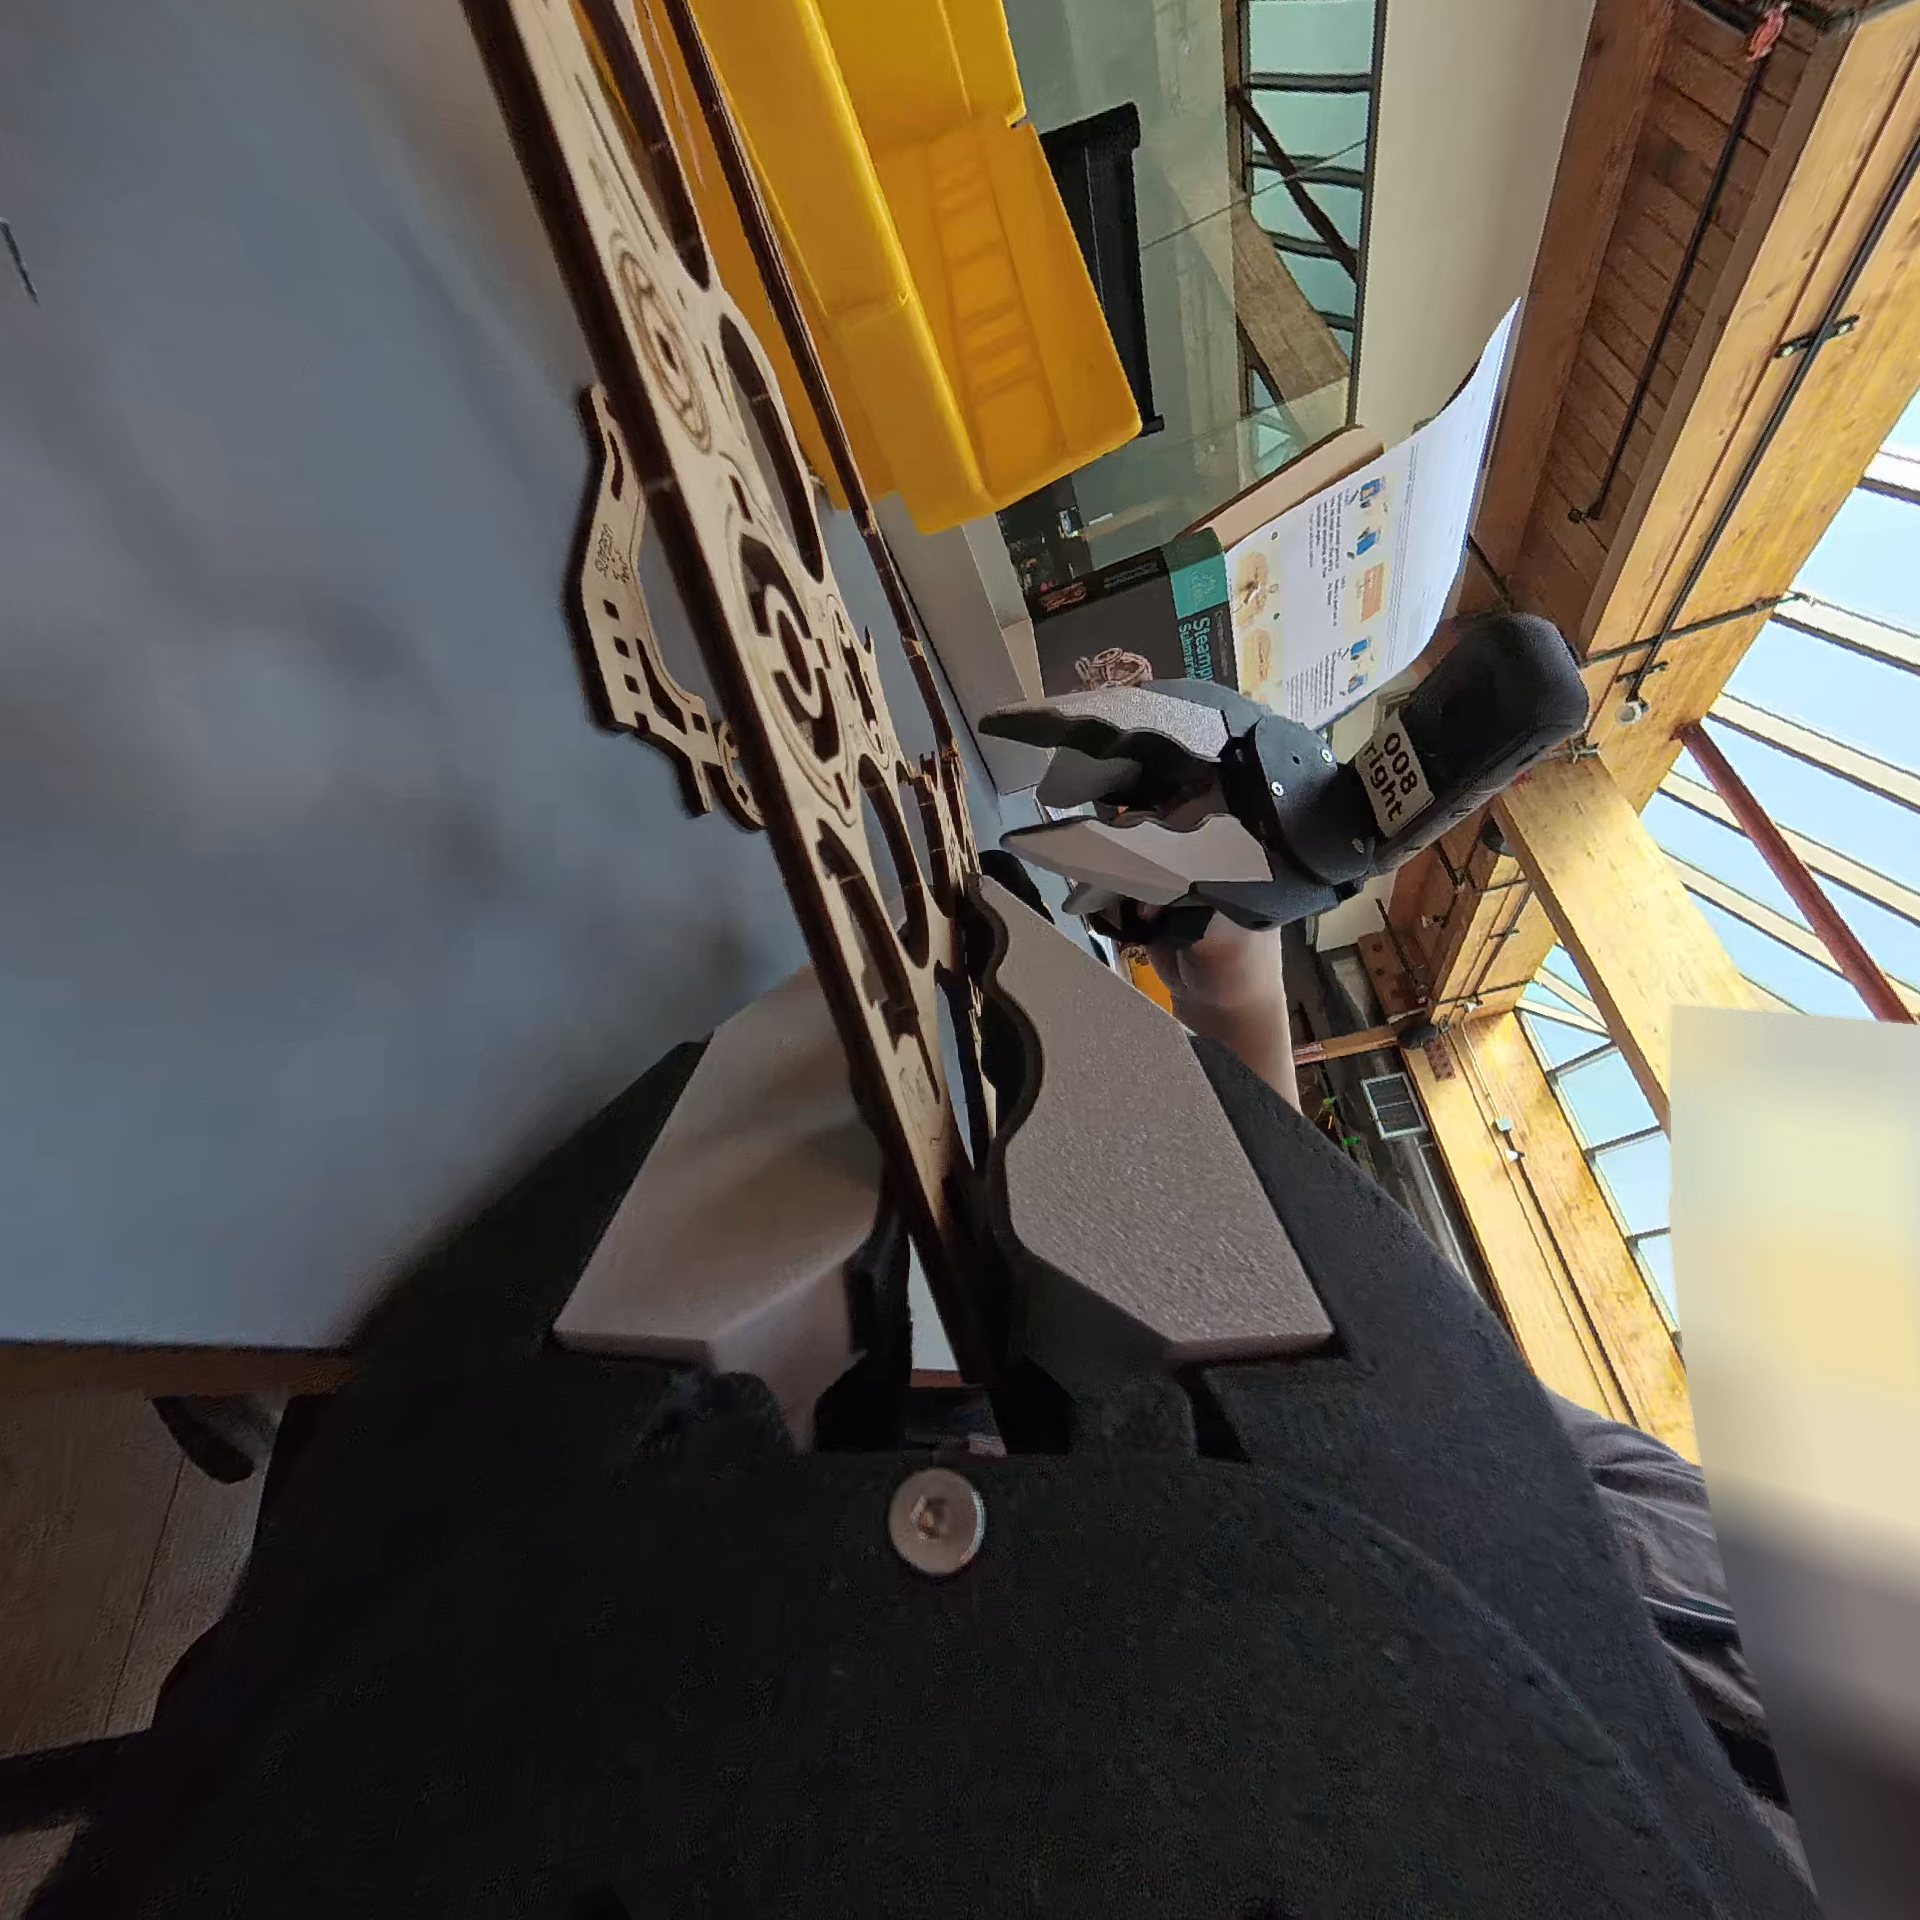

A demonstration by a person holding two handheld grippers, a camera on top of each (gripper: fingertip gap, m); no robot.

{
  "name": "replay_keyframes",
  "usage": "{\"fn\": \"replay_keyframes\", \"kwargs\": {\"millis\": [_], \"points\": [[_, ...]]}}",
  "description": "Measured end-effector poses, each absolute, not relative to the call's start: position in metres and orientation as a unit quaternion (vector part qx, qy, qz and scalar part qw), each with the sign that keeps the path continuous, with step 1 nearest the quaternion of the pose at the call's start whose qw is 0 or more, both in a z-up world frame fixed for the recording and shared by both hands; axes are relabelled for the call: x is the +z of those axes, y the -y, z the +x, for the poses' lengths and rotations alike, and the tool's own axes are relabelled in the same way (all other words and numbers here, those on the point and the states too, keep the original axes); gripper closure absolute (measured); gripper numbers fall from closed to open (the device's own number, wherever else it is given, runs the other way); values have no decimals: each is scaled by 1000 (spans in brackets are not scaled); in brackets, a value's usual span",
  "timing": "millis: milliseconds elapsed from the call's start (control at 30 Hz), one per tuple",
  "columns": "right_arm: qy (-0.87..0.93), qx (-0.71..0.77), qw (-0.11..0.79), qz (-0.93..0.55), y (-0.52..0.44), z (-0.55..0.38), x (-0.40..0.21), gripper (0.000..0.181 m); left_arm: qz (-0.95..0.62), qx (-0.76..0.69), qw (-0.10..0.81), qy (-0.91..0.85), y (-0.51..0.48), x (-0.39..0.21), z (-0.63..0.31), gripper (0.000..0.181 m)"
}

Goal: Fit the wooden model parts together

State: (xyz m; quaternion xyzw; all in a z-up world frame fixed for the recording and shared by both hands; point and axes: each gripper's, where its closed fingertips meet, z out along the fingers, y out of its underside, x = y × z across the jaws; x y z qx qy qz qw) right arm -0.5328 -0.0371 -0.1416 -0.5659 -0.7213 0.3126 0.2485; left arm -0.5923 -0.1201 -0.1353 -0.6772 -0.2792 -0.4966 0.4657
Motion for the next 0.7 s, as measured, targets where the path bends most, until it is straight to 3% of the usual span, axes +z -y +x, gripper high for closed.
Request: {"fn": "replay_keyframes", "kwargs": {"millis": [167, 333, 533, 700], "points": [[718, 347, 247, -550, 62, -544, -137, 143, -709, -474, 433, 293, 118, -139, -596, 165], [726, 402, 250, -498, 94, -555, -125, 135, -760, -428, 385, 301, 115, -149, -598, 140], [780, 360, 258, -441, 117, -566, -143, 133, -778, -409, 373, 298, 112, -148, -592, 134], [802, 297, 269, -444, 110, -574, -156, 153, -815, -362, 348, 288, 121, -150, -593, 132]]}}
